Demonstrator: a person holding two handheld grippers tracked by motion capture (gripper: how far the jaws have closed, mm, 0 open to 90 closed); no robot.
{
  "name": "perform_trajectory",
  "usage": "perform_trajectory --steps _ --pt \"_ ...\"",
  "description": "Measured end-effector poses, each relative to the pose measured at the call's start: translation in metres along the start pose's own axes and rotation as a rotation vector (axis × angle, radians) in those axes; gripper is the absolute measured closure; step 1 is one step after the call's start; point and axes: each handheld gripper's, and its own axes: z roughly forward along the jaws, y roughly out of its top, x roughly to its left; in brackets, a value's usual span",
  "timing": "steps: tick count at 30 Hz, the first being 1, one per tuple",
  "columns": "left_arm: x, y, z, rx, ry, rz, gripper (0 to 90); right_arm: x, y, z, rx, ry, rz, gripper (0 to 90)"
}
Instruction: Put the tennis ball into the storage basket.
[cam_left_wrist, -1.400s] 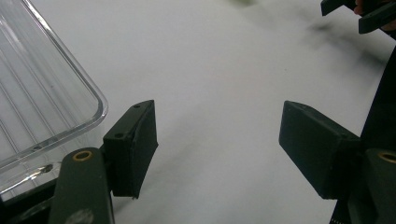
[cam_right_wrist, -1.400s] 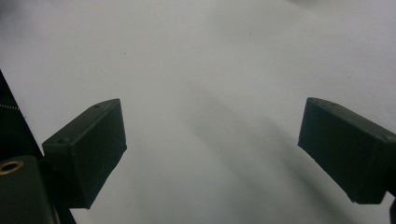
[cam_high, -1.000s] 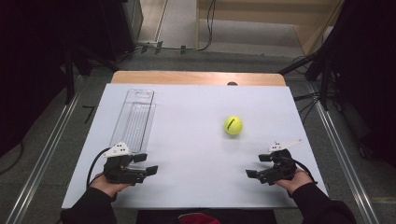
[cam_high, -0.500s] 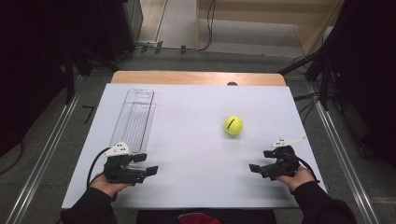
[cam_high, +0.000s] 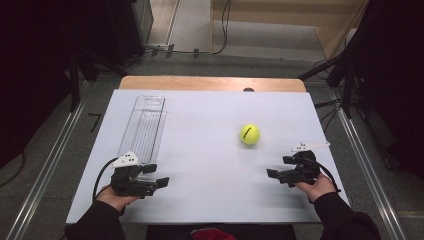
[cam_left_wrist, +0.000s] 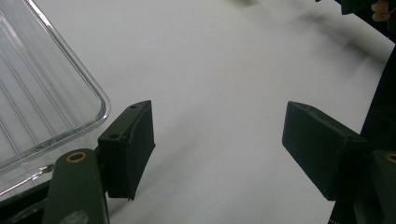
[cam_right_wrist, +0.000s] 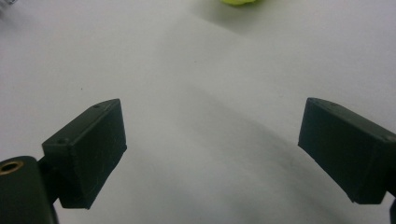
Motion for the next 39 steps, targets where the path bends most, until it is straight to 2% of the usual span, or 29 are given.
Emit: perform_trajectory --steps 3,6,10,12,14,16,17,19,22,27,33,35,39 --pt "0.000 0.000 0.000 0.003 -0.002 0.001 26.1 0.000 0.002 0.000 -0.002 0.001 0.012 5.7" --pt "0.000 0.000 0.000 0.005 0.000 -0.001 26.0 0.001 0.004 0.000 -0.037 -0.002 0.007 5.7" --pt "0.000 0.000 0.000 0.005 -0.003 0.000 26.1 0.000 0.007 0.001 -0.046 0.018 0.023 5.7" --pt "0.000 0.000 0.000 0.006 -0.002 0.000 26.1 0.000 0.008 0.002 -0.043 0.014 0.018 5.7" --pt "0.000 0.000 0.000 0.006 -0.002 -0.001 26.1 -0.001 0.011 0.004 -0.026 -0.009 -0.009 5.7" --pt "0.000 0.000 0.001 0.004 -0.004 -0.001 26.1 -0.002 0.012 0.005 -0.009 0.009 0.001 5.6" --pt "0.000 0.000 0.001 0.005 -0.004 -0.001 26.1 -0.003 0.013 0.005 0.009 0.012 0.018 2.4" --pt "0.000 0.000 0.001 0.006 -0.007 0.000 26.1 -0.004 0.014 0.006 0.015 -0.002 0.031 0.0" --pt "0.000 0.000 0.001 0.007 -0.009 0.001 26.1 -0.006 0.019 0.003 -0.024 0.002 0.030 0.0" --pt "0.000 0.000 0.001 0.007 -0.007 0.000 26.0 -0.008 0.022 0.006 -0.002 -0.012 0.028 0.0" --pt "0.000 0.000 0.002 0.008 -0.007 0.001 26.0 -0.009 0.027 0.008 -0.008 -0.014 0.032 0.0" --pt "0.000 0.000 0.002 0.008 -0.009 -0.001 26.0 -0.010 0.028 0.009 -0.005 -0.022 0.013 0.0" --pt "-0.001 0.000 0.002 0.008 -0.009 -0.002 26.0 -0.010 0.032 0.010 -0.011 -0.013 0.023 0.0"
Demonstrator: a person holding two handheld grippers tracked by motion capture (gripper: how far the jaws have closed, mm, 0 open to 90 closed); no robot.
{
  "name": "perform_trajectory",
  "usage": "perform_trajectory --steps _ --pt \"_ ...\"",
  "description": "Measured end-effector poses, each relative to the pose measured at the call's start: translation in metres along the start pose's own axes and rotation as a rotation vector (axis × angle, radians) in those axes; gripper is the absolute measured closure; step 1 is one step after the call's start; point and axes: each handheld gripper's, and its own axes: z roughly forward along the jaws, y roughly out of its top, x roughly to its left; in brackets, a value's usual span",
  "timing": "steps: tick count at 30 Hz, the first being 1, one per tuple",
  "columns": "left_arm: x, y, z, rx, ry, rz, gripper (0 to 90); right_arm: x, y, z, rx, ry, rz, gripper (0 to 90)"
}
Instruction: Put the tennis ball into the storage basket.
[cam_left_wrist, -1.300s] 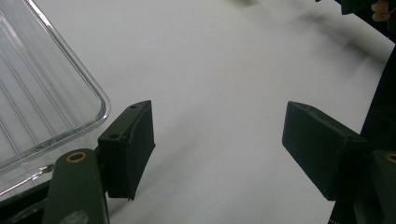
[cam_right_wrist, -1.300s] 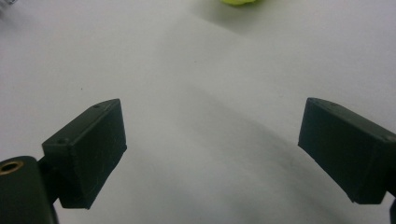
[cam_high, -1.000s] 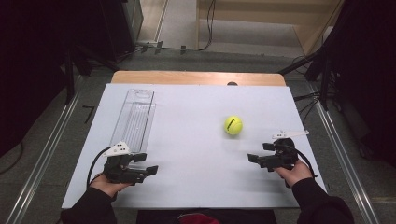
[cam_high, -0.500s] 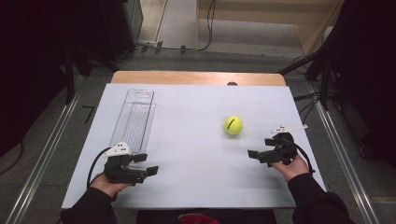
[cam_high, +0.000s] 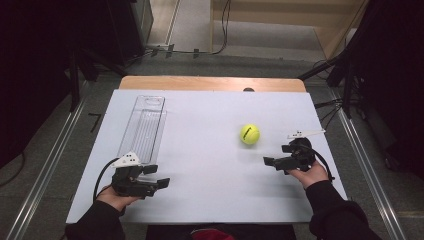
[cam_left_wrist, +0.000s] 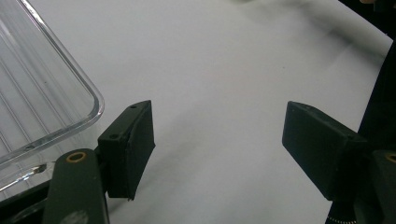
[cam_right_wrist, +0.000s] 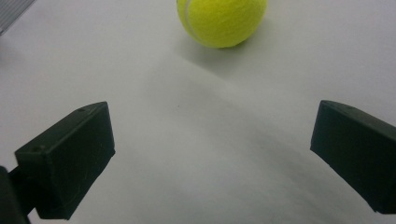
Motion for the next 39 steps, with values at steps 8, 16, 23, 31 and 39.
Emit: perform_trajectory --steps 8,16,23,31,39 --pt "0.000 0.000 0.000 0.004 -0.001 0.001 26.1 0.000 0.008 0.004 -0.003 -0.014 -0.005 0.0" --pt "0.000 0.000 0.000 0.007 -0.005 0.006 26.1 0.002 0.016 0.007 -0.016 -0.010 -0.015 0.0" --pt "-0.001 0.000 0.000 0.008 -0.008 0.008 26.0 0.002 0.025 0.008 -0.020 -0.022 -0.030 0.0" --pt "-0.001 0.000 0.000 0.010 -0.008 0.008 26.0 0.004 0.034 0.009 -0.026 -0.010 -0.037 0.0" --pt "-0.001 0.000 0.000 0.011 -0.008 0.008 26.0 0.007 0.044 0.011 -0.025 -0.013 -0.063 0.0"
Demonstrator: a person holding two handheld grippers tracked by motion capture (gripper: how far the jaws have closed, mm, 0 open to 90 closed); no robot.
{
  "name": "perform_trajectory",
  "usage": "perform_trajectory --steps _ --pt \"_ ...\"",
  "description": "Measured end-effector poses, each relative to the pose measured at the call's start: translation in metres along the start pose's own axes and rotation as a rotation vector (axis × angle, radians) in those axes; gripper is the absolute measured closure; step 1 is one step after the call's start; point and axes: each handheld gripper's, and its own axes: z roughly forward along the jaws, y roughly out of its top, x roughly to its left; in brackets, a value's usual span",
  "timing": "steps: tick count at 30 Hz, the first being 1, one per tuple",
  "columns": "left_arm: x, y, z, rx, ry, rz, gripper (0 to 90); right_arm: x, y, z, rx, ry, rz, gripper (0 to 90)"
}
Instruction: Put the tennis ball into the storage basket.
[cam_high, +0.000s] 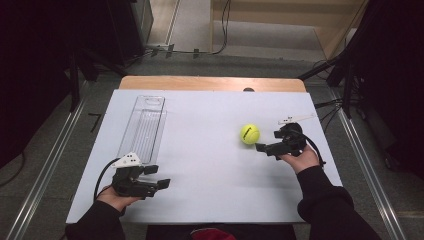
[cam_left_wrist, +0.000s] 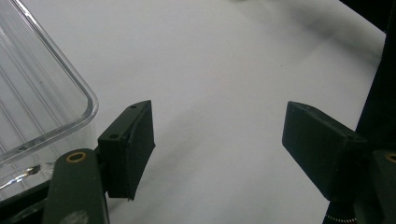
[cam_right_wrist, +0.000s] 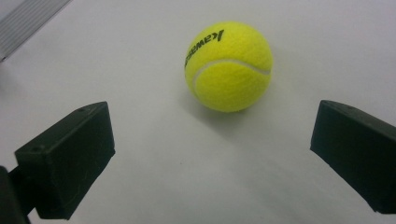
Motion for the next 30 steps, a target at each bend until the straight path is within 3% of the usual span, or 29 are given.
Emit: perform_trajectory --steps 30 --pt "0.000 0.000 0.002 0.003 -0.006 0.004 26.0 0.007 0.052 0.017 -0.017 -0.020 -0.053 0.0"
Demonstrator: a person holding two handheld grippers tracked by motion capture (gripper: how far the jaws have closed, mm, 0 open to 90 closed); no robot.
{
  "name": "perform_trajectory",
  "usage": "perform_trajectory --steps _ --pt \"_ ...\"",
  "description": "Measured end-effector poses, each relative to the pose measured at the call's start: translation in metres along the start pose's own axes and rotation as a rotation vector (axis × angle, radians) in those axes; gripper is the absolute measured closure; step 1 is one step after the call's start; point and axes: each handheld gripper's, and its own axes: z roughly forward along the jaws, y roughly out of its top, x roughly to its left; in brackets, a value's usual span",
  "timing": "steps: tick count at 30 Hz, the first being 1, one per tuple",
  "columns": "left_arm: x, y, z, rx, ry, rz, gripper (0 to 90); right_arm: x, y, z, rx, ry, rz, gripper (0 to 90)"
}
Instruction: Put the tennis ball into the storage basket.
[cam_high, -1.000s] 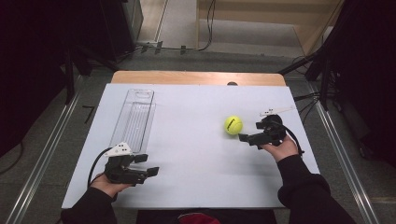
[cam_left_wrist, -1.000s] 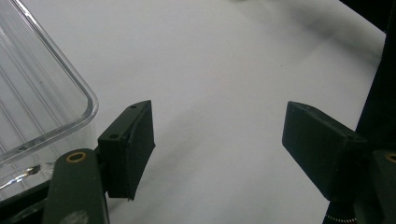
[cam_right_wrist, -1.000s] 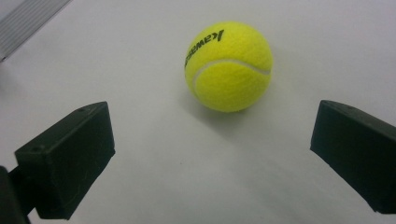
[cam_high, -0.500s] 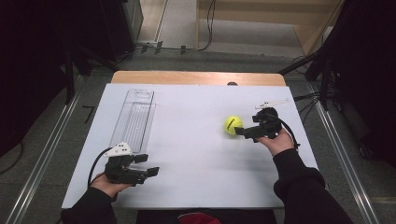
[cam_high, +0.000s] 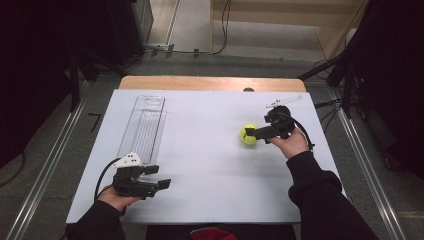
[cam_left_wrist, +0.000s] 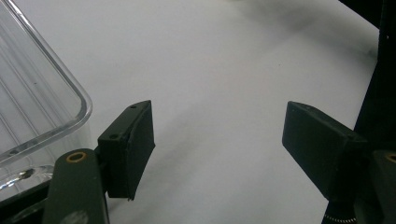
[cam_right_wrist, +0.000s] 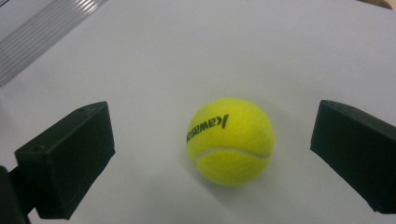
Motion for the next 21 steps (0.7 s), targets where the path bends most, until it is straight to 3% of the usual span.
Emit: perform_trajectory --steps 13,21 --pt "0.002 -0.003 -0.002 0.000 0.010 -0.009 26.0 -0.003 0.024 0.007 -0.014 -0.007 -0.013 0.0" --pt "0.001 -0.006 -0.004 0.001 0.011 -0.012 26.0 -0.006 0.027 0.016 -0.013 -0.024 -0.006 0.0"
